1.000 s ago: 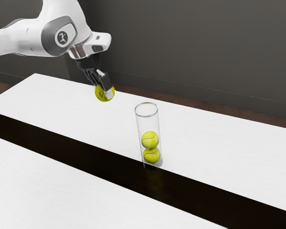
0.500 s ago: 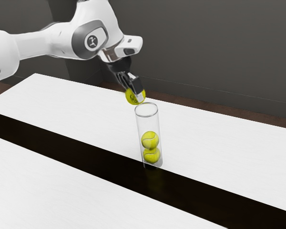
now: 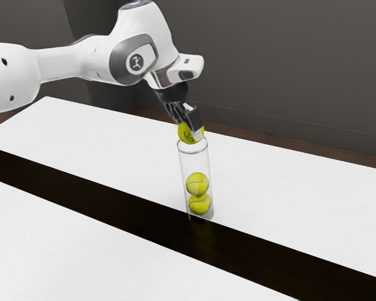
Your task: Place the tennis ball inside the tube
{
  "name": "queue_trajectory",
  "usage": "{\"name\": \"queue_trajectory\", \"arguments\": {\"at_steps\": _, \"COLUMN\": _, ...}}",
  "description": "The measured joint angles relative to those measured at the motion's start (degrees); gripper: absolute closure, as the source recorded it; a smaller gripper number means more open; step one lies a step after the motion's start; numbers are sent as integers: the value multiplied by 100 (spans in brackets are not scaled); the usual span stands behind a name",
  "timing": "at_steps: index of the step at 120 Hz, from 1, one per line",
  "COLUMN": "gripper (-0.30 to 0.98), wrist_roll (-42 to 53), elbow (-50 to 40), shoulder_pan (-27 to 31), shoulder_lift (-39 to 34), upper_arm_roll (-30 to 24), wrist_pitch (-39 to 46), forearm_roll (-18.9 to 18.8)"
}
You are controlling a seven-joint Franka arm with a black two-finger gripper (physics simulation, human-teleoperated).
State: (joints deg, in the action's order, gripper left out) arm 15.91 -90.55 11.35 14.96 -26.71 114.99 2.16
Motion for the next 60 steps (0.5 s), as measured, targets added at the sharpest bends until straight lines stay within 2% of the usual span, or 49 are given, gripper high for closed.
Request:
{"name": "queue_trajectory", "arguments": {"at_steps": 19, "gripper": 11, "wrist_roll": -8, "elbow": 0, "shoulder_pan": 0, "shoulder_lift": -21, "upper_arm_roll": 0, "wrist_pitch": 12, "forearm_roll": 18}}
{"name": "queue_trajectory", "arguments": {"at_steps": 43, "gripper": 4, "wrist_roll": -100, "elbow": -7, "shoulder_pan": 15, "shoulder_lift": -89, "upper_arm_roll": 2, "wrist_pitch": -40, "forearm_roll": -75}}
{"name": "queue_trajectory", "arguments": {"at_steps": 60, "gripper": 2, "wrist_roll": -394, "elbow": -65, "shoulder_pan": 262, "shoulder_lift": -894, "upper_arm_roll": 13, "wrist_pitch": -623, "forearm_roll": -327}}
